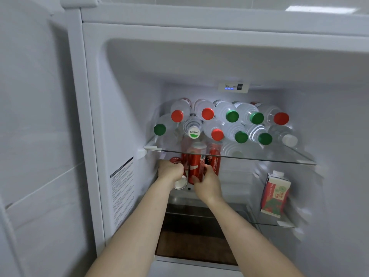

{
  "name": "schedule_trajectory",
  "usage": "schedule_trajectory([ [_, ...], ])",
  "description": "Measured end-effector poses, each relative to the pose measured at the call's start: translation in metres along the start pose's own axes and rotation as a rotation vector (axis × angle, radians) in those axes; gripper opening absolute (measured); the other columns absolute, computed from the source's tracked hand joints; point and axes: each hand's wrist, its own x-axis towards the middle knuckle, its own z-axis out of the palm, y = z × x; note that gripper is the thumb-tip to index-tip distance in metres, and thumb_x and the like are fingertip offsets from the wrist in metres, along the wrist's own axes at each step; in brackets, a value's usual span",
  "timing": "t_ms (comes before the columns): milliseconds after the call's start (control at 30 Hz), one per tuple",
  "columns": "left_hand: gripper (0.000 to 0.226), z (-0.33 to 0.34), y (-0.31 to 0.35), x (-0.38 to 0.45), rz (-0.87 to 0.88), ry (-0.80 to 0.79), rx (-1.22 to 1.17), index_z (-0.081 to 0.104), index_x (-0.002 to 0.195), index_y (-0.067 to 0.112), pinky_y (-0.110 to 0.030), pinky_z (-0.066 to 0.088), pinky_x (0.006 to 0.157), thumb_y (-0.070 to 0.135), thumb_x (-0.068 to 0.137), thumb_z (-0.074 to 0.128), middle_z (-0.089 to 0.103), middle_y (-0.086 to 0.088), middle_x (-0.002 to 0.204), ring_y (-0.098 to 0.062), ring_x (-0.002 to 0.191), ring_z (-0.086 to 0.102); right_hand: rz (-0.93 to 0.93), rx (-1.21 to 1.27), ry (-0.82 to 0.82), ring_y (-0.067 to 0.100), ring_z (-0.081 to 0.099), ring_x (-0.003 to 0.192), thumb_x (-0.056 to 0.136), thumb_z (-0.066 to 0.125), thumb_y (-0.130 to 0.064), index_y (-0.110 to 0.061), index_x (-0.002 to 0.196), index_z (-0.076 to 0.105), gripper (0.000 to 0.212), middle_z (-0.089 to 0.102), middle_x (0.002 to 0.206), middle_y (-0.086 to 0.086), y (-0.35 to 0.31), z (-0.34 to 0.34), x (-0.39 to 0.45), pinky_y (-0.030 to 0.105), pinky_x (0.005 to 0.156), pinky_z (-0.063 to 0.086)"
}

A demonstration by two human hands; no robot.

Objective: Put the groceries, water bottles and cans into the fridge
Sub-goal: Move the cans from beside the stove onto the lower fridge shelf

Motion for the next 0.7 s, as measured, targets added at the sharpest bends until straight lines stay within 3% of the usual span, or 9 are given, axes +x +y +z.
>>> schedule_trajectory([
  [67,0.065,0.005,-0.015,0.019,-0.032,-0.02,-0.17,0.049,0.127,0.002,-0.049,0.057,0.093,0.017,0.063,0.056,0.065,-0.019,0.122,-0.033,0.103,0.067,0.015,-0.006,-0.014,0.016,0.065,0.11,0.091,0.074,-0.024,-0.024,0.132,0.053,0.046,0.066,0.117,-0.007,0.003,-0.002,0.0,0.034,0.094,0.053],
  [233,0.039,-0.002,-0.013,-0.012,-0.048,-0.075,-0.377,0.047,0.119,0.013,-0.05,0.057,0.094,0.005,0.087,0.068,0.065,-0.011,0.111,-0.027,0.1,0.068,0.013,0.004,-0.035,0.015,0.063,0.116,0.091,0.074,-0.027,-0.027,0.134,0.052,0.048,0.066,0.124,-0.008,0.01,-0.013,-0.004,0.037,0.101,0.051],
  [300,0.051,0.0,-0.017,-0.014,-0.027,-0.074,-0.4,0.044,0.13,0.011,-0.049,0.055,0.096,0.007,0.088,0.071,0.064,-0.011,0.118,-0.027,0.105,0.067,0.009,0.017,-0.04,0.015,0.063,0.119,0.093,0.073,-0.027,-0.027,0.136,0.052,0.048,0.066,0.126,-0.007,0.011,-0.016,-0.007,0.039,0.104,0.051],
  [400,0.063,0.004,-0.019,-0.02,0.086,-0.044,-0.341,0.036,0.137,0.012,-0.043,0.054,0.093,0.009,0.086,0.073,0.059,-0.004,0.121,-0.023,0.106,0.063,0.005,0.016,-0.034,0.016,0.061,0.123,0.094,0.071,-0.029,-0.026,0.139,0.051,0.049,0.065,0.131,-0.007,0.009,-0.016,-0.01,0.041,0.107,0.05],
  [467,0.066,0.007,-0.02,-0.022,0.172,-0.02,-0.273,0.033,0.137,0.017,-0.047,0.053,0.096,0.009,0.086,0.073,0.056,-0.002,0.121,-0.022,0.109,0.061,0.001,0.017,-0.029,0.016,0.061,0.124,0.094,0.071,-0.029,-0.026,0.14,0.05,0.051,0.064,0.133,-0.006,0.009,-0.015,-0.011,0.041,0.108,0.05],
  [700,0.047,0.013,-0.024,-0.025,0.387,0.095,-0.018,0.038,0.112,0.023,-0.033,0.05,0.078,0.006,0.081,0.069,0.054,0.007,0.102,-0.019,0.101,0.06,-0.023,0.008,-0.016,0.013,0.064,0.116,0.094,0.071,-0.028,-0.024,0.137,0.054,0.046,0.067,0.125,-0.006,0.006,-0.018,-0.014,0.026,0.094,0.049],
])
